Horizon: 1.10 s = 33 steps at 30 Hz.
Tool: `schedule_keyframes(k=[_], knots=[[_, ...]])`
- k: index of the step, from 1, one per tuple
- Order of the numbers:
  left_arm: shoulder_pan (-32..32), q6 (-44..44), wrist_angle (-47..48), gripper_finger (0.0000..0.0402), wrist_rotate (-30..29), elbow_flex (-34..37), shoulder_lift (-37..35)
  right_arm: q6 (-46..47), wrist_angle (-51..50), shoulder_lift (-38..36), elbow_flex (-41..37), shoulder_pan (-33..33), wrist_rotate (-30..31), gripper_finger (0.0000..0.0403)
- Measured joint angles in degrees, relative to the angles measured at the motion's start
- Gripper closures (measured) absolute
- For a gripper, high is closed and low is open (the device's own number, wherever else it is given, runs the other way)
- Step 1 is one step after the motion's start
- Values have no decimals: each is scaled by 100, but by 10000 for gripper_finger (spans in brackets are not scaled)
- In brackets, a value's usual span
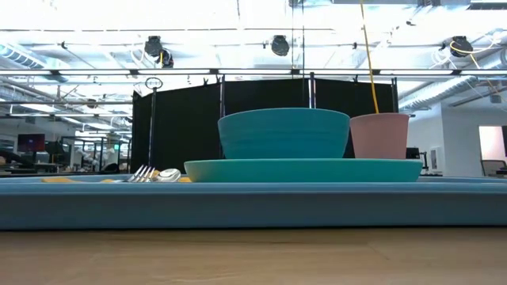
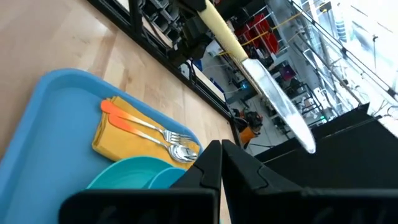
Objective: Set up tray
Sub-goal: Put the yellow knife to the right of the orange spoon on the yellow napkin
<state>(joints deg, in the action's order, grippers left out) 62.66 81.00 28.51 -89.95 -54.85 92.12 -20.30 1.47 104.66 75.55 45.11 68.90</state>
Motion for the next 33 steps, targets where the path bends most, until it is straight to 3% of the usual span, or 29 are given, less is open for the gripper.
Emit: schedule_keyframes(k=[5,11,18,25,33], knots=[[-85,41,14,352,-7,0,9,288,20,0,0,-111,-32,403],[-286,193,138,352,-15,37,9,585,46,0,0,-399,-949,403],[-381,1000,268,352,-15,422,-13,654,50,0,0,-730,-1361,403],[-425,2169,479,352,-17,848,-149,1011,49,0,0,-1017,-1157,403],[-529,2888,503,352,-12,1128,-149,947,306,0,0,-1355,-881,403]])
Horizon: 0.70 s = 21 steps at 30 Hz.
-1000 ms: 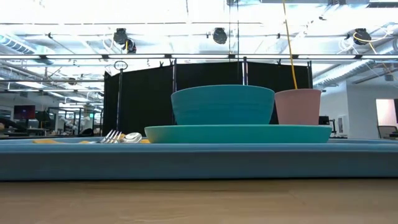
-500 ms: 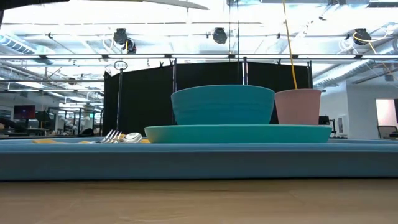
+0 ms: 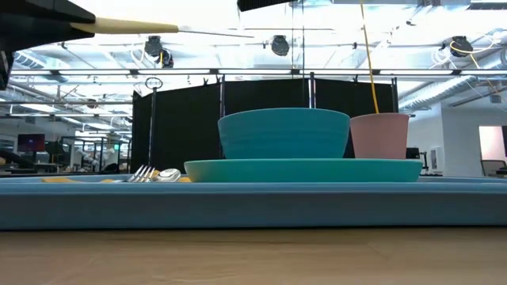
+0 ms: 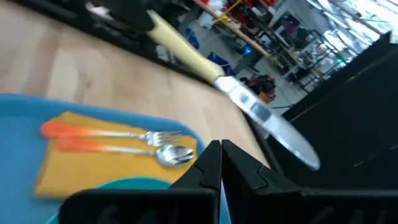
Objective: Set up tray
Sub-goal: Put the yellow knife to the right of the orange spoon on the yellow napkin
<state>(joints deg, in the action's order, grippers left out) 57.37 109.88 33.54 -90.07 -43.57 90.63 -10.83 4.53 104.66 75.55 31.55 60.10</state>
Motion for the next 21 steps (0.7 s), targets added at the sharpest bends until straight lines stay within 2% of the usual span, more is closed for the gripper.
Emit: schedule_keyframes(k=[4,8,11,14,16,17,21], knots=[[-72,10,15,352,1,-4,-73,-251,426,0,0,-170,-18,403],[-88,-89,323,352,-2,-4,-367,-978,1301,0,0,-317,-78,403],[-76,-375,473,352,3,-4,-626,-1174,2014,-31,-30,-467,-796,403],[-45,-869,490,352,-1,-7,-932,-610,3017,-159,-366,-702,-2181,403],[19,-1194,501,352,2,-7,-1115,-308,3840,-221,-795,-868,-2884,403],[38,-1346,519,352,-1,-7,-1211,-245,4274,-220,-1021,-939,-3126,403],[89,-1890,610,352,-1,-9,-1554,251,5673,-175,-1755,-1021,-3444,403]])
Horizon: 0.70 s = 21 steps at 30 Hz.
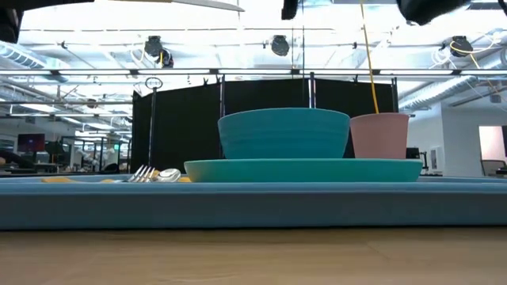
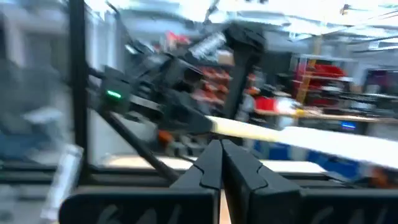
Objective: Set up tray
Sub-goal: Put the yellow knife to the right of the orange spoon on the yellow napkin
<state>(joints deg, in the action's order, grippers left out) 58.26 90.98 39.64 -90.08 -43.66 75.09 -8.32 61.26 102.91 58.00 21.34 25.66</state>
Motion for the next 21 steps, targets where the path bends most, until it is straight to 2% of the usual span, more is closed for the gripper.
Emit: schedule_keyframes(k=[4,10,15,21], knots=[[-18,-392,39,352,3,0,-222,585,578,2,-350,-4,-99,403],[-51,-597,72,352,2,0,-517,1517,712,2,-359,-216,-1058,389],[-48,-794,51,352,20,0,-660,2330,707,27,-351,-534,-1406,333],[-48,-938,50,352,30,0,-673,3060,791,239,-305,-852,-1814,239]])
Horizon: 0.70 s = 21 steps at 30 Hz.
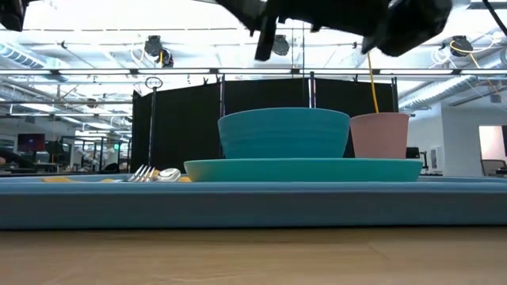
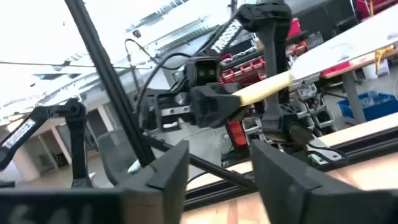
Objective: Set up tray
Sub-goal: Put the yellow knife to the right of the orange spoon on the yellow napkin
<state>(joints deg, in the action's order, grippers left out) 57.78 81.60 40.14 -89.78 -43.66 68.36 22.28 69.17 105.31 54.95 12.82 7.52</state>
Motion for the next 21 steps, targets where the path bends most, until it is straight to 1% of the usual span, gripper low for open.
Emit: schedule_keyframes(k=[4,7,13,21], knots=[[-8,-30,-13,352,2,-4,-93,5,-1,214,221,-101,-47,190],[-52,-75,-16,352,-4,-4,-233,-33,-20,415,537,-124,-167,174],[-68,-587,-307,352,9,-4,-363,-36,-155,827,1068,-263,-157,178],[-109,-667,-376,352,-2,-4,-361,105,-35,1295,1589,-427,-202,187]])
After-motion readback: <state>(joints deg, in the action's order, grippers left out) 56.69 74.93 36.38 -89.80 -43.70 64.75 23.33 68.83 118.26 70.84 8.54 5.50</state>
